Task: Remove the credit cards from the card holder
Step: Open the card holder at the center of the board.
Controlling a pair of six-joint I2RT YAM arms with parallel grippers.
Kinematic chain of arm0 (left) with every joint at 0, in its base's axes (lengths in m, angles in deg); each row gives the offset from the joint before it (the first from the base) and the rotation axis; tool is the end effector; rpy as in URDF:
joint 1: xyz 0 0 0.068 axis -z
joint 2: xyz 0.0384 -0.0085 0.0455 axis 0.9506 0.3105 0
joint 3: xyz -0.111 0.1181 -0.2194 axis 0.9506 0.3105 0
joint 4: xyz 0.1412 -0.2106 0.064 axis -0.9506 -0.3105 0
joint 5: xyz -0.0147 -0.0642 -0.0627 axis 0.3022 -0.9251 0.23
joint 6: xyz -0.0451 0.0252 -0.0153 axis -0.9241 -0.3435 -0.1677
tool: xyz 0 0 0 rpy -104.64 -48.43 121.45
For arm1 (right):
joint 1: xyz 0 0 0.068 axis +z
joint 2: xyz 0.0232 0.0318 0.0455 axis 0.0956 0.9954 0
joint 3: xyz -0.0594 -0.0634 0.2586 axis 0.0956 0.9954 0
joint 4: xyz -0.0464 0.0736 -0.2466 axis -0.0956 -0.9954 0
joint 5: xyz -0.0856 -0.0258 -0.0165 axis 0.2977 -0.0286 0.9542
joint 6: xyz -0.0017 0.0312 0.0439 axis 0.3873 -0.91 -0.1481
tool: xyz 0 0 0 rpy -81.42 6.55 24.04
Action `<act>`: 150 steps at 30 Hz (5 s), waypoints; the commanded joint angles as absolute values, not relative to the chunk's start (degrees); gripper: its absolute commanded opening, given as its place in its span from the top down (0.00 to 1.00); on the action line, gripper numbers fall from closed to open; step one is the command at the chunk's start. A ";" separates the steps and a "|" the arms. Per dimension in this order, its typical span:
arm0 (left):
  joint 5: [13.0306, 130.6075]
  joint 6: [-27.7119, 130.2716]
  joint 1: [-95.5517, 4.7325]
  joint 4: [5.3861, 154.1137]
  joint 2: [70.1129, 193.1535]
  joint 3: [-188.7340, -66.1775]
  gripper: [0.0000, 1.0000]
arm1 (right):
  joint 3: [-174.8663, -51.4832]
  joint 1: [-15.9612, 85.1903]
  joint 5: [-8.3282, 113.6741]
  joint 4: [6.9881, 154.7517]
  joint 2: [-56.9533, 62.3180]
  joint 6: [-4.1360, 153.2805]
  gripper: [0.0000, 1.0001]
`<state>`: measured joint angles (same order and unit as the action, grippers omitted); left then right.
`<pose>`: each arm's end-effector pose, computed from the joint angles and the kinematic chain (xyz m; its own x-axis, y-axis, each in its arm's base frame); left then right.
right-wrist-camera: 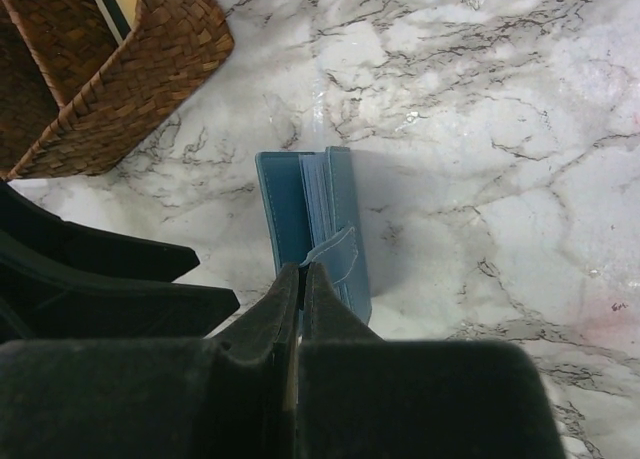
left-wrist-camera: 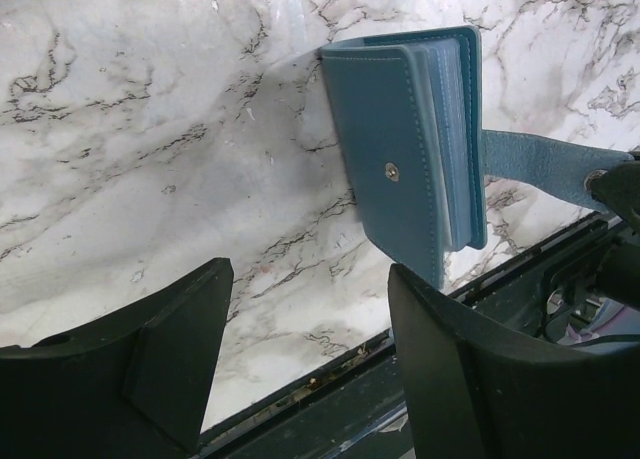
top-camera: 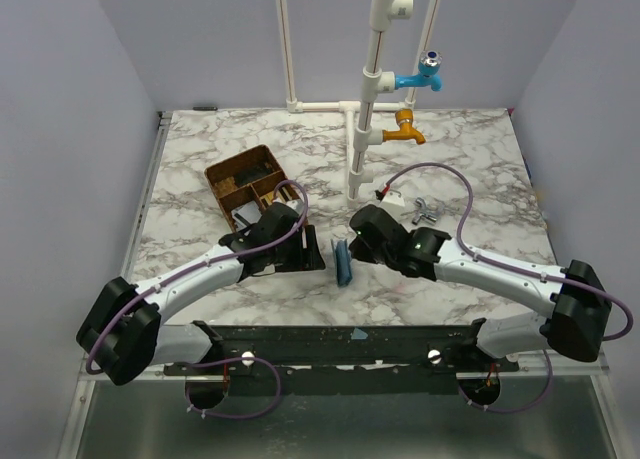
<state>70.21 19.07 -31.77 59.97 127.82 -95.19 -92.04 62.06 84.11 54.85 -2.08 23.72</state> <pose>0.1855 -0.1644 0.2035 -0.9173 -0.1182 -0.3801 0.1186 0.8303 -0.5445 0.1651 0.2243 0.2549 -0.7411 0.2807 -0.6099 0.0188 0.9167 0.3992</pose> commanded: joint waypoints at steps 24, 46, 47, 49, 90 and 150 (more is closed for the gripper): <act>74.54 20.80 -31.64 57.35 123.98 -95.07 0.35 | -96.93 62.38 86.32 49.17 -2.43 24.01 0.99; 71.72 20.85 -31.65 59.93 131.00 -97.77 0.44 | -80.36 56.61 90.83 43.10 -1.11 17.06 0.99; 71.49 20.78 -31.56 60.12 131.45 -97.90 0.44 | -79.56 56.18 90.53 44.29 -0.37 17.25 0.99; 71.19 20.82 -31.46 60.37 132.27 -98.38 0.45 | -77.82 55.19 90.00 47.95 0.90 18.15 0.99; 73.09 20.14 -25.61 59.66 151.76 -114.15 0.90 | -72.94 47.47 82.37 65.74 4.91 27.52 0.99; 65.90 19.83 -23.04 64.16 157.91 -119.69 0.81 | -67.82 50.18 63.60 72.45 -17.02 16.08 0.93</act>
